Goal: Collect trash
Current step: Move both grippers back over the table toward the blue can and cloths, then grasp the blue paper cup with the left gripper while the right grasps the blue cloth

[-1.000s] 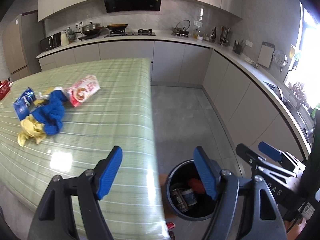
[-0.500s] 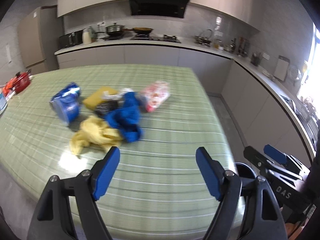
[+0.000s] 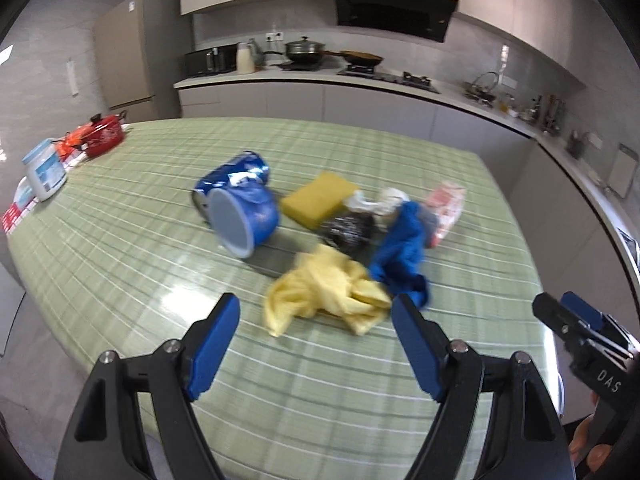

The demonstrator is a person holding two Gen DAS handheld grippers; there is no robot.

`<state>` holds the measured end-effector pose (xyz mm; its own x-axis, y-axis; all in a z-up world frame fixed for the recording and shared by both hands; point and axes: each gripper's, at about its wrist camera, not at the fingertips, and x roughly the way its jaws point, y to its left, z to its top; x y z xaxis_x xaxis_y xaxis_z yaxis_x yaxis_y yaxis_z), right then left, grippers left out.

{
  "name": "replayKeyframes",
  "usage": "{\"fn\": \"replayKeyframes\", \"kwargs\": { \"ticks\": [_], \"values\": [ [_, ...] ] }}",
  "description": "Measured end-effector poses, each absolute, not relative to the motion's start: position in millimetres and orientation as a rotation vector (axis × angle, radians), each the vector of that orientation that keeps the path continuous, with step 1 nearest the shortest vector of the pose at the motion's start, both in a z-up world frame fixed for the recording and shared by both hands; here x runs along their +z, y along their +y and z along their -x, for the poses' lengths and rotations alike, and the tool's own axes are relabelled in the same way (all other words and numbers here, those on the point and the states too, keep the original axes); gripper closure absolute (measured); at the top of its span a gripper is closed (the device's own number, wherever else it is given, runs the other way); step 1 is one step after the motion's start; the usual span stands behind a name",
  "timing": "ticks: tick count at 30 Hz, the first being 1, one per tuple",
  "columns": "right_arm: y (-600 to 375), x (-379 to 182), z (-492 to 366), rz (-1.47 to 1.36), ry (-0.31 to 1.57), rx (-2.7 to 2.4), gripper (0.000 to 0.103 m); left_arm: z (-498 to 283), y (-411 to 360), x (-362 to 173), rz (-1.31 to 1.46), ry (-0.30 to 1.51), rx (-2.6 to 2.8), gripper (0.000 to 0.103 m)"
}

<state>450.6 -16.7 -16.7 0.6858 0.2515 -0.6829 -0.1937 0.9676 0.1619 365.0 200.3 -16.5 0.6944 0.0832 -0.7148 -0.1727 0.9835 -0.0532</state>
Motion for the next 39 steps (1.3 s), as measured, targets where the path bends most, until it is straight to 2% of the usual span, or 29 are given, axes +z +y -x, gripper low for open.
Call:
{"fn": "replayKeyframes", "kwargs": {
  "ticks": [17, 29, 39],
  "values": [
    [75, -45, -527, -0.119, 0.819, 0.154, 0.023, -458, 304, -30, 0.044, 0.806, 0.042, 0.023],
    [100, -68, -558, -0.168, 0.865, 0.029, 0.021, -509, 305, -58, -0.061, 0.900, -0.123, 0.022],
    [105, -93, -574, -0.179, 0.933, 0.007, 0.021, -504, 311, -69, -0.026, 0.943, -0.178, 0.021]
  ]
}}
